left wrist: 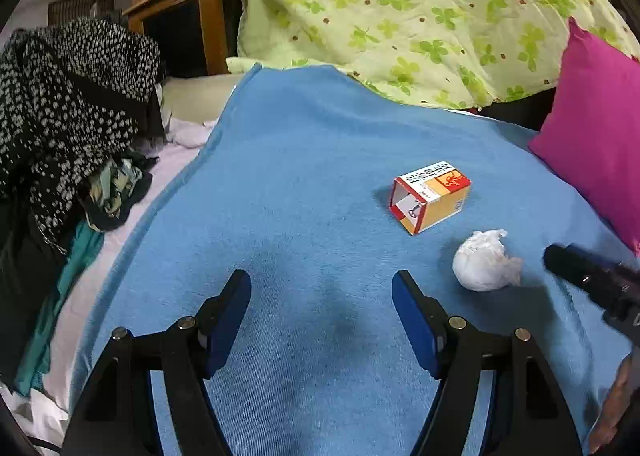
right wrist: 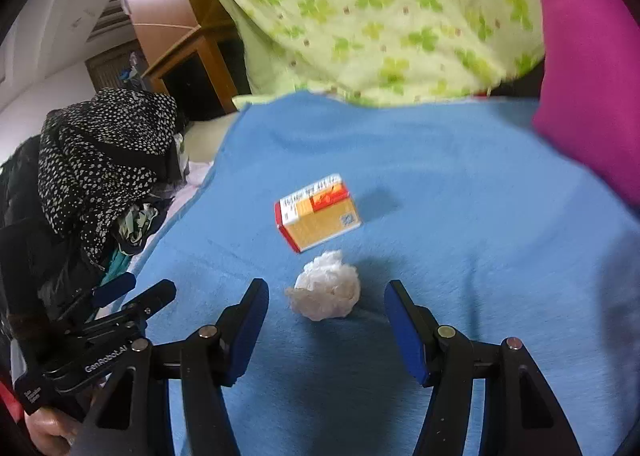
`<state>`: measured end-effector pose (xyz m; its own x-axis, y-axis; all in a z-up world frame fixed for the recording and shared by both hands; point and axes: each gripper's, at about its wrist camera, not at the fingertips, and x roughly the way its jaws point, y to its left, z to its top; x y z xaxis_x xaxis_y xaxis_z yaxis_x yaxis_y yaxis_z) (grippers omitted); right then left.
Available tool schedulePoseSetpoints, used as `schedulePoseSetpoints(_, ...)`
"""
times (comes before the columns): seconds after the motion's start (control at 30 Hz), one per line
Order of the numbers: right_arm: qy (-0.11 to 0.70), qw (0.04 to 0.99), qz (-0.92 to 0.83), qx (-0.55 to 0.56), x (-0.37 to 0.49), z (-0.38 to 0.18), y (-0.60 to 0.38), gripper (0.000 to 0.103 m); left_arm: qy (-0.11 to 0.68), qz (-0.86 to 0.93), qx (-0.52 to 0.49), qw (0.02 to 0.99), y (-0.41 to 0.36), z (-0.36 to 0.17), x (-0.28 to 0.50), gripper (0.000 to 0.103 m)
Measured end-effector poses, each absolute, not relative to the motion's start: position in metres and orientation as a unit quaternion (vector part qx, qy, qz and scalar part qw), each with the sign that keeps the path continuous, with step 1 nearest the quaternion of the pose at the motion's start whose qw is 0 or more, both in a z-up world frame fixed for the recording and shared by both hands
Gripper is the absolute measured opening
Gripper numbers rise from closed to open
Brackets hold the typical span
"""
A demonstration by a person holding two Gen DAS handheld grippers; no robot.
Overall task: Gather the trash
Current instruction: 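Grasp the white tissue with the right tool while the left tool grasps the small box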
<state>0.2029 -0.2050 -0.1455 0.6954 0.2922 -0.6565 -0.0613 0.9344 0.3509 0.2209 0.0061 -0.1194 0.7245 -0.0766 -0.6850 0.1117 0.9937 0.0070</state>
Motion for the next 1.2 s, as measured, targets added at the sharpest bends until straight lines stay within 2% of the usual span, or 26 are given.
schedulePoseSetpoints(0.3, 0.447, 0.872, 0.116, 0.162, 0.251, -0.185, -0.182, 0.064, 0.378, -0.056, 0.015, 0.924, 0.009, -0.129, 0.24, 0.073)
schedulePoseSetpoints(0.33, 0.454, 0.869, 0.113, 0.161, 0.254, -0.189, -0.181, 0.06, 0.375, -0.059, 0.018, 0.925, 0.008, -0.13, 0.243, 0.073)
schedulePoseSetpoints(0.37, 0.46, 0.867, 0.11, 0.159, 0.257, -0.192, -0.181, 0.05, 0.372, -0.061, 0.02, 0.926, 0.007, -0.13, 0.244, 0.073)
schedulePoseSetpoints(0.43, 0.463, 0.866, 0.104, 0.159, 0.259, -0.195, -0.183, 0.039, 0.368, -0.069, 0.02, 0.927, 0.004, -0.131, 0.25, 0.073)
schedulePoseSetpoints(0.87, 0.44, 0.874, 0.06, 0.196, 0.233, -0.179, -0.259, 0.038, 0.324, -0.169, 0.029, 0.93, -0.056, -0.129, 0.3, 0.075)
schedulePoseSetpoints(1.2, 0.452, 0.867, 0.056, 0.205, 0.232, -0.184, -0.278, 0.038, 0.372, -0.204, -0.013, 0.905, -0.076, -0.146, 0.341, 0.077)
